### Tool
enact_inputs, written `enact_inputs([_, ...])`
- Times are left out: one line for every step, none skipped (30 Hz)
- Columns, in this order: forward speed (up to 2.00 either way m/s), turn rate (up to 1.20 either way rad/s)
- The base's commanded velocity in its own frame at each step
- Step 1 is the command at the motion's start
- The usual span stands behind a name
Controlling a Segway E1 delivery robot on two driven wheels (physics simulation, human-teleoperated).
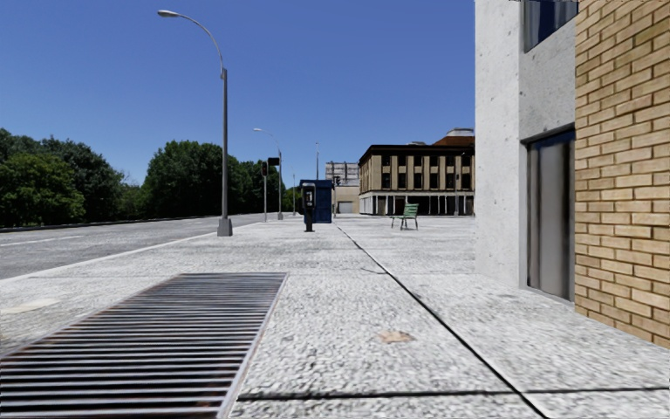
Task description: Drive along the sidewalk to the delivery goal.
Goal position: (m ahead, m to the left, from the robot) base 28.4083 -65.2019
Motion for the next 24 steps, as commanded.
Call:
enact_inputs([2.00, 0.00])
enact_inputs([2.00, 0.00])
enact_inputs([2.00, 0.00])
enact_inputs([2.00, 0.00])
enact_inputs([2.00, 0.00])
enact_inputs([2.00, 0.00])
enact_inputs([2.00, 0.00])
enact_inputs([2.00, 0.00])
enact_inputs([2.00, 0.00])
enact_inputs([2.00, -0.11])
enact_inputs([2.00, -0.17])
enact_inputs([2.00, -0.17])
enact_inputs([2.00, -0.20])
enact_inputs([2.00, -0.20])
enact_inputs([2.00, -0.20])
enact_inputs([2.00, -0.20])
enact_inputs([2.00, -0.20])
enact_inputs([2.00, -0.20])
enact_inputs([2.00, -0.20])
enact_inputs([2.00, -0.20])
enact_inputs([2.00, -0.20])
enact_inputs([2.00, -0.20])
enact_inputs([2.00, -0.20])
enact_inputs([2.00, -0.21])
